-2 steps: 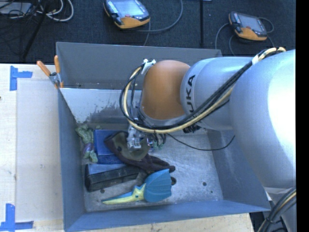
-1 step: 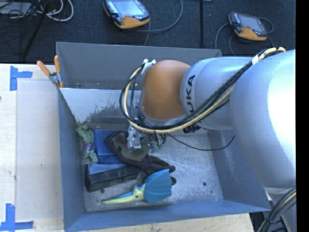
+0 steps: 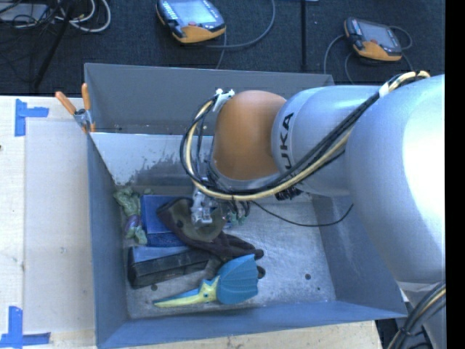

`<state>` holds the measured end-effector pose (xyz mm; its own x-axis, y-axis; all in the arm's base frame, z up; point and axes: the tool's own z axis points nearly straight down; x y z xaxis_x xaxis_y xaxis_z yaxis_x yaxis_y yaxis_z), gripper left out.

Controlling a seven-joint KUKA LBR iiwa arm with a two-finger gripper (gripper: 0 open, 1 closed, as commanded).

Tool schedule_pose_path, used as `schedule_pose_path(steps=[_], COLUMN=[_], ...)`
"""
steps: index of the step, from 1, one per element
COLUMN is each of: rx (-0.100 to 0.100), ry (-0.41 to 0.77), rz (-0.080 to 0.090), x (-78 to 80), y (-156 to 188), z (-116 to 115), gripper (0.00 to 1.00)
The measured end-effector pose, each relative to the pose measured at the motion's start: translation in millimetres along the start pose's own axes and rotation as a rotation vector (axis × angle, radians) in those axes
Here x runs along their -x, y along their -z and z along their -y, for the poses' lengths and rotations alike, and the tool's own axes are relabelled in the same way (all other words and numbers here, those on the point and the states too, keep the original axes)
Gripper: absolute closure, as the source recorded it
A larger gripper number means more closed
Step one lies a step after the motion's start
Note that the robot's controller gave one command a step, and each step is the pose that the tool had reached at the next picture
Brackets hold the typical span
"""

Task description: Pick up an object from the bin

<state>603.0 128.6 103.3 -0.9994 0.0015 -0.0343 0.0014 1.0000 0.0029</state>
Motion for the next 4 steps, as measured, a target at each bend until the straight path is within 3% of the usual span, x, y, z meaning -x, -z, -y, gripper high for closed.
schedule_pose_path(steps=[4], rx=[0.0], ry=[-0.001], rz=[0.0], x=[0.0], y=[-0.1], z=[0.0], gripper=[1.0])
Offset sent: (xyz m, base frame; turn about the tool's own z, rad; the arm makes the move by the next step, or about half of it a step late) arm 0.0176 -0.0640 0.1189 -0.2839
